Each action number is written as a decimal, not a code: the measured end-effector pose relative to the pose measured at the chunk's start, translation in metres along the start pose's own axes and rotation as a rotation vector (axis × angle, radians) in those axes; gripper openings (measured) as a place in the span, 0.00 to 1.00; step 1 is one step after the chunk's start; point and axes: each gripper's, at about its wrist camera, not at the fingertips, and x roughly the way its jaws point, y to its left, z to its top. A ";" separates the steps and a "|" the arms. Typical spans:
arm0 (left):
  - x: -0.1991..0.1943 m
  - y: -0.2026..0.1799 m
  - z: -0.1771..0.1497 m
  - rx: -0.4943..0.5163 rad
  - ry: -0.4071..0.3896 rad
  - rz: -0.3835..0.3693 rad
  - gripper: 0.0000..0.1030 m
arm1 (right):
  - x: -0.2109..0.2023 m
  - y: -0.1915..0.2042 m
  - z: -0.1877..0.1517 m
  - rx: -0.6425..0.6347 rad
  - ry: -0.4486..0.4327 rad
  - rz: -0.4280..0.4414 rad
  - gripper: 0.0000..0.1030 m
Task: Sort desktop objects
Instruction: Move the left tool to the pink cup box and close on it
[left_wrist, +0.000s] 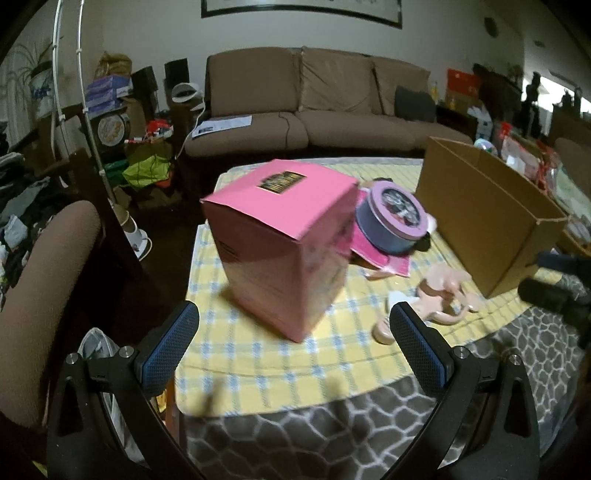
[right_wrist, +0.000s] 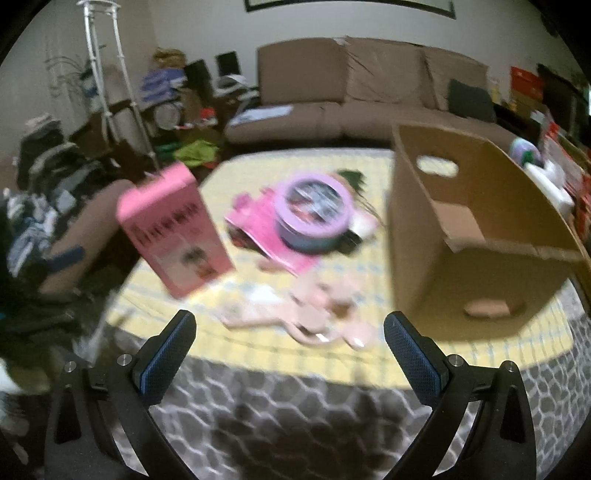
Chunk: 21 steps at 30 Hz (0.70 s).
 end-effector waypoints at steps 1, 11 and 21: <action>0.002 0.004 0.002 -0.004 0.000 -0.010 1.00 | 0.003 0.005 0.008 0.002 -0.003 0.025 1.00; 0.031 0.014 0.019 0.005 -0.018 -0.127 1.00 | 0.042 0.038 0.096 0.046 -0.038 0.248 1.00; 0.064 0.029 0.023 -0.030 0.020 -0.212 0.80 | 0.118 0.052 0.122 0.105 0.083 0.363 0.81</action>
